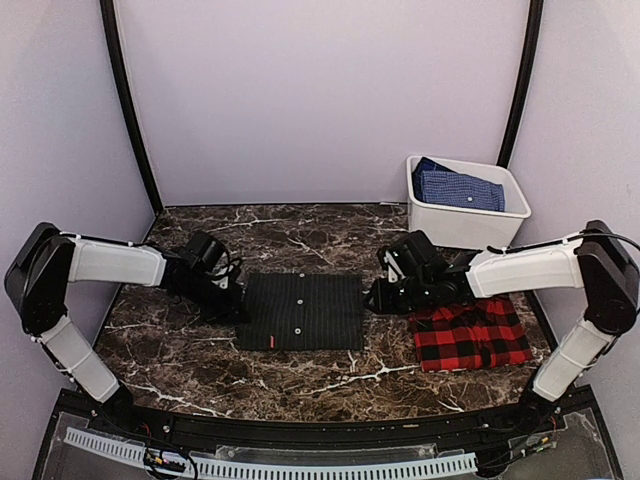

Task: Fold and stack the long sleeve shirts
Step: Move the square-folded shirt to the center of the board, then pick up the square-folded shirt from the center of the board, then turn over the square folded shirt at the center of the board.

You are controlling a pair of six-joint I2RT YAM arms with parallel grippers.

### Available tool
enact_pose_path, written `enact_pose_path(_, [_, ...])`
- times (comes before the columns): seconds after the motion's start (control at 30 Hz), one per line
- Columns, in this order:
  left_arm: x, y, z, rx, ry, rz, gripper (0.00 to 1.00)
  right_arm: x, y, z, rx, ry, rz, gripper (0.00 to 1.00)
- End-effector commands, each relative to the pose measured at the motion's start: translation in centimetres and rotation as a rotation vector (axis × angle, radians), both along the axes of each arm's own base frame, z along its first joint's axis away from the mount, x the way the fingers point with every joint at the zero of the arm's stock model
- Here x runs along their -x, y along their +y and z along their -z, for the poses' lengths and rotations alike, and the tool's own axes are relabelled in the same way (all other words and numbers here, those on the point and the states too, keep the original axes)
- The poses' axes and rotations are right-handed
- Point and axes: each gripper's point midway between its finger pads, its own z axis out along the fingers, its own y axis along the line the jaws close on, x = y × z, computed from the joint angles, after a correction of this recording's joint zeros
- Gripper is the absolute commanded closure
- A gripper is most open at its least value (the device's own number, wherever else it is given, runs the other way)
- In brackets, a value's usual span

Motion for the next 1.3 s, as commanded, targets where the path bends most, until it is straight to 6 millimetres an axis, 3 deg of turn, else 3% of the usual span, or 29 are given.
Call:
enact_pose_path(0.0, [1.5,1.4,-1.8,0.000,0.012,0.070,1.00,-0.3,2.5,-0.9,-0.049,-0.015,-0.038,0.69])
enact_pose_path(0.2, [1.3,1.4,-3.3,0.036,-0.011,0.083,1.00,-0.4,4.9,-0.4,-0.063,-0.006,-0.074,0.70])
enact_pose_path(0.47, [0.6,1.7,-4.5,0.024,-0.053,0.080,1.00,-1.1,5.3,2.0,-0.022,0.020,-0.058,0.80])
enact_pose_path(0.83, [-1.7,1.1,-11.3,0.044,-0.219,0.111,1.00,-1.1,8.1,4.6,-0.061,0.076,-0.084,0.90])
enact_pose_path(1.0, [-3.8,-0.7,-15.4,0.122,-0.323,0.146,1.00,-1.5,12.6,5.1,-0.178,0.088,-0.109,0.91])
enact_pose_path(1.1, [-5.4,-2.9,-18.2,0.220,-0.374,0.180,1.00,-1.8,16.7,5.2,-0.295,0.102,-0.126,0.92])
enact_pose_path(1.27, [-7.3,-5.9,-21.6,0.346,-0.442,0.206,1.00,-1.6,24.1,3.5,-0.518,0.099,-0.162,0.93])
